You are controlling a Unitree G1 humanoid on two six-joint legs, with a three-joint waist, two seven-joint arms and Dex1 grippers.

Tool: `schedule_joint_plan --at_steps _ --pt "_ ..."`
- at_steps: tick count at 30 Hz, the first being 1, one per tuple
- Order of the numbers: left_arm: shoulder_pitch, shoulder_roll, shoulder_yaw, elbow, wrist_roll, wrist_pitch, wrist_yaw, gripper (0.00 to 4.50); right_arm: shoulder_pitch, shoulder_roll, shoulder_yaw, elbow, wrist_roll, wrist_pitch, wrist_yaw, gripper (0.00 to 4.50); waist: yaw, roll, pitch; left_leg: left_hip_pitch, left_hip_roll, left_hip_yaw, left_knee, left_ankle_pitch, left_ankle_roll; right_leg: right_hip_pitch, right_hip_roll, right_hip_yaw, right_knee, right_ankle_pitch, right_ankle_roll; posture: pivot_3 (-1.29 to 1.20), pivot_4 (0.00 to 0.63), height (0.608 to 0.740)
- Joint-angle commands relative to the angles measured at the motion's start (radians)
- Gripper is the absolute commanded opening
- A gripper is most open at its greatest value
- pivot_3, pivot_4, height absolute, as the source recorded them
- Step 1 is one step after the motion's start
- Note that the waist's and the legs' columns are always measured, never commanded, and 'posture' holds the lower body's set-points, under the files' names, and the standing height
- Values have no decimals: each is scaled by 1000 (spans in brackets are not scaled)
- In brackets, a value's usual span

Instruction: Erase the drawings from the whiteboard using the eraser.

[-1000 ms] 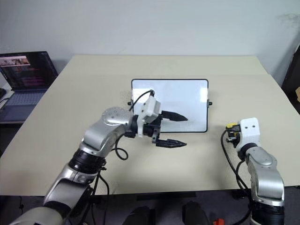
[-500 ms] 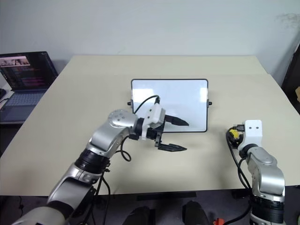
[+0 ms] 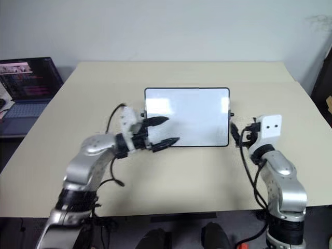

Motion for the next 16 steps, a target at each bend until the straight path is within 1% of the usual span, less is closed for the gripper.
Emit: schedule_joint_plan --at_steps 1,2,6,8,14,16 --pt "77 -43 113 -115 1 27 201 4500 108 31 38 -36 -44 -200 -12 4466 9 0 0 0 -1 -1 0 0 0 0 -1 0 0 0 0 0 150 740" --pt "107 -62 128 -132 18 21 253 4500 153 42 43 -34 -48 -242 -13 4466 13 0 0 0 -2 -1 1 0 0 0 -1 0 0 0 0 0 150 740" --pt "204 -123 123 -163 140 -44 428 4500 331 68 49 -23 -15 -379 30 4466 25 -1 -1 2 -3 -1 1 0 0 3 -1 -1 0 0 0 0 150 740" --pt "228 -146 115 -162 181 -71 485 4500 375 79 48 -18 4 -416 38 4466 24 -1 -1 4 -2 0 1 0 0 3 -1 -1 1 0 0 0 150 740" --pt "283 -192 79 -152 253 -112 578 4500 413 73 37 -9 18 -435 43 4466 21 -1 -1 6 -2 2 1 0 0 5 0 -1 3 0 0 0 150 740" --pt "295 -222 91 -147 248 -115 614 4500 378 74 44 12 31 -387 31 4466 20 -1 -1 6 -1 2 1 0 0 5 0 -1 3 0 0 0 150 740"
